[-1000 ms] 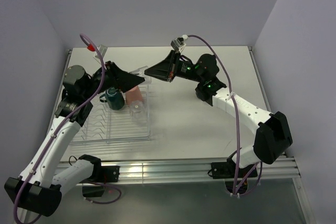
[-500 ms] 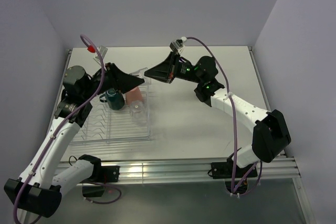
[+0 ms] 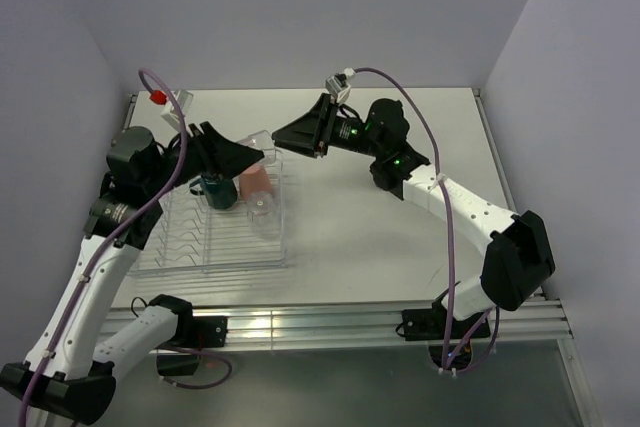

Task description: Load the cups into the dish rack

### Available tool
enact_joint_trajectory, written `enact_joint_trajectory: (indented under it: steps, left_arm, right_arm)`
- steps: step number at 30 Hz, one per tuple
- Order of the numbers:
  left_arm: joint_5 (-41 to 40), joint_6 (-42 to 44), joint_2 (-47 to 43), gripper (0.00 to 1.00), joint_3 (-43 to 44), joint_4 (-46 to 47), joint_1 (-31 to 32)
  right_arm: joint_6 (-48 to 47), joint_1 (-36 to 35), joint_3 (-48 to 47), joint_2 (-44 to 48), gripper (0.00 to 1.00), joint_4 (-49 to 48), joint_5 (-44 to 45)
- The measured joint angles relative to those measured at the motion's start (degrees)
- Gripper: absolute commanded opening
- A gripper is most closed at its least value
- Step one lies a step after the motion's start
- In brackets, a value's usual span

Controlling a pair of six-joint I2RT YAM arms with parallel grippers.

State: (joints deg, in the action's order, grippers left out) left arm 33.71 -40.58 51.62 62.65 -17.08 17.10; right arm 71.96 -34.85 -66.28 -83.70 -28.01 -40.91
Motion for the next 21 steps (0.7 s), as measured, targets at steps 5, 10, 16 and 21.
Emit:
enact_joint_trajectory:
  steps: [5, 10, 16, 21]
  left_arm:
    - [-7.5, 2.3, -0.7, 0.00, 7.2, -8.6, 0.0]
    - [-19.6, 4.4, -1.6, 0.00, 14.5, -17.7, 0.0]
    - [-35.1, 5.0, -0.5, 0.00, 16.9, -28.0, -0.2]
    - [-44.6, 5.1, 4.6, 0.00, 17.2, -33.6, -4.2]
  right_arm:
    - [-6.0, 0.9, -1.4, 0.1, 0.58, 9.2, 4.9]
    - [-11.5, 3.4, -1.4, 0.2, 0.58, 18.9, 9.3]
    - [-16.9, 6.1, -1.4, 1.0, 0.58, 25.8, 14.3]
    - [-20.7, 6.3, -1.4, 1.6, 0.58, 30.2, 17.9]
